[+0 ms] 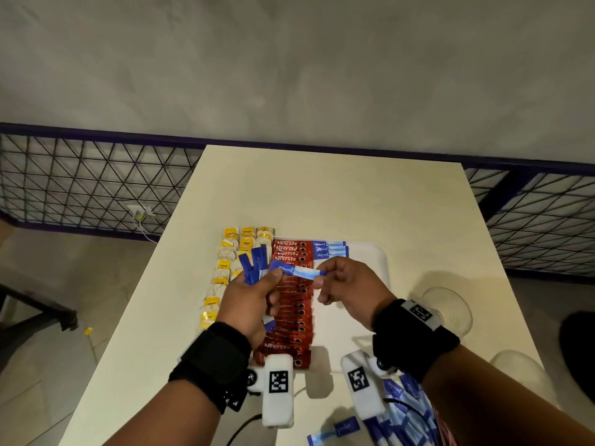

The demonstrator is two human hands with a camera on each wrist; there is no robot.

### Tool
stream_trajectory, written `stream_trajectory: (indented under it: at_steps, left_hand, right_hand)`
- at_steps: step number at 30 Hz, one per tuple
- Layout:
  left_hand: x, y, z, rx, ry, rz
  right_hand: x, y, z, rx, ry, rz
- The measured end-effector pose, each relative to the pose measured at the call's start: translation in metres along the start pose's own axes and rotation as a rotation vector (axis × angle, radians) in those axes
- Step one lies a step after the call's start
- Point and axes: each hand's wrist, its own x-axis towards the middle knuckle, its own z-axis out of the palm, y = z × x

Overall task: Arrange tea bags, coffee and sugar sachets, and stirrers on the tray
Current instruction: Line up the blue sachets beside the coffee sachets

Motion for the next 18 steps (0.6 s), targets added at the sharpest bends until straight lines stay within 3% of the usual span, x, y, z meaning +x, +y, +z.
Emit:
stream_trajectory:
  at_steps: [8, 13, 18]
  left_hand:
    - [0.005, -0.008, -0.023, 0.079, 0.073, -0.018]
    - [0.004, -0.005, -0.045, 0.154, 0.103, -0.003]
    - [0.007, -0.006, -0.053, 0.185, 0.121, -0.009]
  right_hand:
    - [0.044, 0.04, -0.049, 0.089, 0.391, 0.177]
    - [0.07, 0.068, -0.064, -0.115, 0.397, 0.321]
    - [0.086, 0.074, -0.057, -0.438, 0.398, 0.309]
